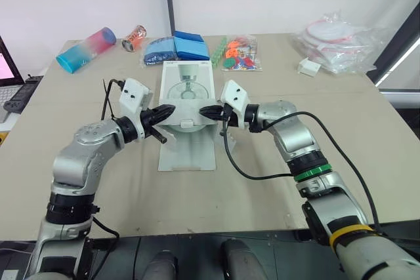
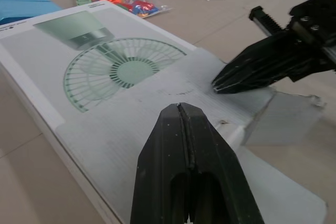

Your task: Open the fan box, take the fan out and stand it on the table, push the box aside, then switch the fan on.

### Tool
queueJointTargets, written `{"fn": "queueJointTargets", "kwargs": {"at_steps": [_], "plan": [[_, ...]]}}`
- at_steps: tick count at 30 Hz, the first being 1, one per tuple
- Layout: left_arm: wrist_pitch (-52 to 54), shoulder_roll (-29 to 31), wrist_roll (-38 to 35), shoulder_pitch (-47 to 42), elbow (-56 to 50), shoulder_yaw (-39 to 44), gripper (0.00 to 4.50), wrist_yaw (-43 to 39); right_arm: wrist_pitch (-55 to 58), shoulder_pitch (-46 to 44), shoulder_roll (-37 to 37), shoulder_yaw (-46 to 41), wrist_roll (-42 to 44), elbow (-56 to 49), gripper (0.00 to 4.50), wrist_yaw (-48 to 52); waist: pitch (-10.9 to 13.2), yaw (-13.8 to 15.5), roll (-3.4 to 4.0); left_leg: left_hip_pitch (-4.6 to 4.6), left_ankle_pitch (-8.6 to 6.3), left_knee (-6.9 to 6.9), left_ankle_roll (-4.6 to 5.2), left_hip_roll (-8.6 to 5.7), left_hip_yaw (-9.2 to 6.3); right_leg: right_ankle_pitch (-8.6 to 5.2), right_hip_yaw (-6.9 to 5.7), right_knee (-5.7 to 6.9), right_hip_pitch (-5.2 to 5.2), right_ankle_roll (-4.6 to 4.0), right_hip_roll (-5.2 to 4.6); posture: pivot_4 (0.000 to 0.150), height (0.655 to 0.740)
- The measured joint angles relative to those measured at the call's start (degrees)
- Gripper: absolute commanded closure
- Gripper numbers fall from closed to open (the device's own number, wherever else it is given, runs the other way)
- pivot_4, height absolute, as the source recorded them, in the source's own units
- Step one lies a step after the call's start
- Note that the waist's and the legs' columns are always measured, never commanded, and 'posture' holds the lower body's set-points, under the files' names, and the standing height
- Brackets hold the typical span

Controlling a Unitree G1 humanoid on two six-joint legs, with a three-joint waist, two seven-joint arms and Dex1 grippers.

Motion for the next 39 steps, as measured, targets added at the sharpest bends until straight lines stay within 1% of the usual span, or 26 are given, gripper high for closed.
{"fn": "queueJointTargets", "kwargs": {"at_steps": [5,11,17,19,20,24,33,39], "plan": [[1.6,0.4,0.5,0.7,-2.8,-3.2,4.5,1.7,0.1,0.0,0.0,0.0,0.0,0.0,4.46,0.0,0.0,0.0,0.0,0.0,0.0,0.0,0.0,-0.02,0.0,0.0,0.0,0.0,0.03,0.0,0.0,0.15,0.74],[4.3,0.3,2.0,5.2,-9.0,-7.7,4.5,5.2,0.5,0.0,0.0,0.0,0.0,-0.4,4.46,0.0,0.0,0.0,0.0,0.01,0.0,-0.01,0.0,-0.01,0.0,0.0,0.0,0.0,0.02,0.0,-0.01,0.15,0.74],[9.4,-2.5,2.1,10.0,-15.4,-8.4,4.5,11.3,0.6,0.1,-0.1,0.0,0.0,-0.6,4.46,0.2,0.0,0.0,0.0,0.01,0.0,-0.01,0.01,-0.01,0.02,0.0,0.03,0.0,0.02,0.0,0.0,0.15,0.74],[11.0,-4.1,2.1,10.5,-15.8,-8.4,4.5,13.5,0.6,0.1,-0.1,0.0,0.0,-0.6,4.46,0.2,0.0,0.0,0.0,0.01,0.0,-0.01,0.01,-0.01,0.01,0.0,0.02,0.0,0.02,0.0,0.0,0.15,0.74],[11.9,-5.9,3.4,10.5,-16.1,-8.5,4.5,16.8,0.5,0.1,-0.2,0.0,-0.1,-0.5,4.46,0.3,0.0,0.0,0.0,0.01,-0.01,-0.01,0.01,-0.02,0.03,0.0,0.03,-0.01,0.03,0.0,-0.01,0.15,0.74],[13.3,-8.8,5.5,10.0,-16.1,-9.5,4.5,21.9,0.0,0.0,-0.2,0.0,-0.1,-0.1,4.46,0.6,0.0,0.0,-0.01,0.01,0.0,-0.01,0.01,-0.02,0.03,0.0,0.03,-0.01,0.03,0.0,-0.01,0.15,0.74],[14.7,-10.5,7.8,9.5,-16.2,-9.6,4.5,26.5,-1.0,-0.5,-0.1,0.0,-0.5,1.1,4.46,1.1,0.0,0.0,-0.01,0.03,0.0,-0.01,0.01,-0.02,0.04,0.0,0.04,-0.01,0.04,0.0,-0.01,0.15,0.74],[18.4,-11.4,8.4,10.6,-19.7,-9.4,4.5,29.5,-1.6,-0.7,0.1,0.0,-0.5,1.7,4.46,1.2,0.0,0.0,-0.01,0.03,0.0,-0.01,0.0,-0.02,0.05,0.0,0.06,-0.01,0.04,0.0,-0.01,0.15,0.74]]}}
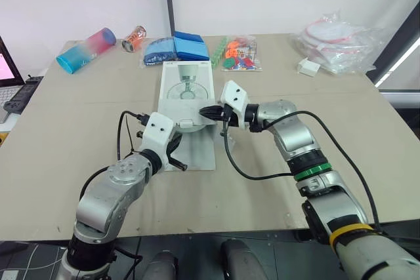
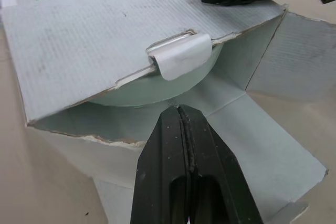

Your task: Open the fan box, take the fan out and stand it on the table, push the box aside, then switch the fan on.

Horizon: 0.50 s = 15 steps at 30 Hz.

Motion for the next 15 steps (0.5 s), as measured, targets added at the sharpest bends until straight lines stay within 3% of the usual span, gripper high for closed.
{"fn": "queueJointTargets", "kwargs": {"at_steps": [9,15], "plan": [[8.7,-0.2,2.4,2.6,-5.4,5.4,4.5,5.0,-0.6,-0.4,0.3,0.0,0.0,0.8,4.46,0.3,0.0,0.0,0.0,0.01,0.0,0.0,0.0,0.0,0.0,0.0,0.0,0.0,0.0,0.0,0.0,0.15,0.74],[8.4,-0.3,4.6,1.9,-3.7,9.2,4.5,6.7,-0.8,-0.7,0.4,0.0,-0.1,1.4,4.46,0.6,0.0,0.0,0.0,0.01,0.0,0.0,-0.01,0.0,0.01,0.0,0.0,0.0,0.01,0.0,0.0,0.15,0.74]]}}
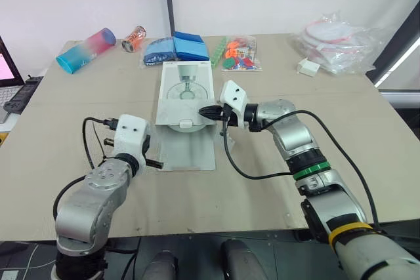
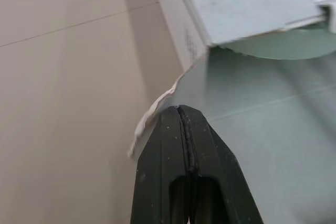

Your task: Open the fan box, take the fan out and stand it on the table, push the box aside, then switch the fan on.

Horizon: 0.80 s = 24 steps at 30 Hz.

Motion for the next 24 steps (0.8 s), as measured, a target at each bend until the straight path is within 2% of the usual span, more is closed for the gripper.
{"fn": "queueJointTargets", "kwargs": {"at_steps": [16,24], "plan": [[-15.2,1.8,2.7,-1.7,14.5,1.5,4.5,-3.4,-0.1,-0.3,-0.3,0.0,-0.3,0.3,4.46,0.9,0.0,0.0,-0.03,0.0,0.0,-0.01,0.0,0.0,-0.01,0.0,-0.02,-0.01,0.0,0.0,-0.02,0.15,0.74],[-18.4,1.9,2.5,-3.9,19.4,1.6,4.5,-6.1,0.0,-0.3,-0.5,0.0,-0.3,0.1,4.46,0.9,0.0,0.0,-0.03,0.0,0.0,-0.01,0.0,0.0,-0.02,0.0,-0.03,-0.01,0.0,0.0,-0.02,0.15,0.74]]}}
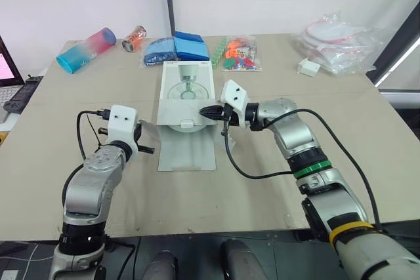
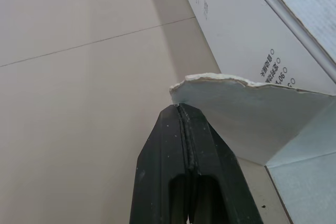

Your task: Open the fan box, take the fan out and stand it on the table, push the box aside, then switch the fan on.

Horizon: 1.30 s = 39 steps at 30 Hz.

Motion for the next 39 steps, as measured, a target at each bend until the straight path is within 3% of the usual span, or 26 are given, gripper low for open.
{"fn": "queueJointTargets", "kwargs": {"at_steps": [19,39], "plan": [[-7.3,1.7,-0.6,-5.4,10.3,-2.2,4.5,-10.2,1.9,1.2,-0.6,0.0,0.0,-3.2,4.46,0.8,0.0,0.0,0.0,-0.01,0.0,0.0,-0.01,-0.02,-0.03,0.0,-0.04,-0.01,-0.01,0.0,-0.02,0.15,0.74],[-8.8,3.2,-0.7,-7.5,13.5,-3.3,4.5,-14.5,2.8,1.8,-1.0,0.0,0.0,-4.5,4.46,0.7,0.0,0.0,0.0,-0.01,0.01,0.0,-0.01,-0.03,-0.05,0.0,-0.04,0.0,-0.01,0.0,-0.02,0.15,0.74]]}}
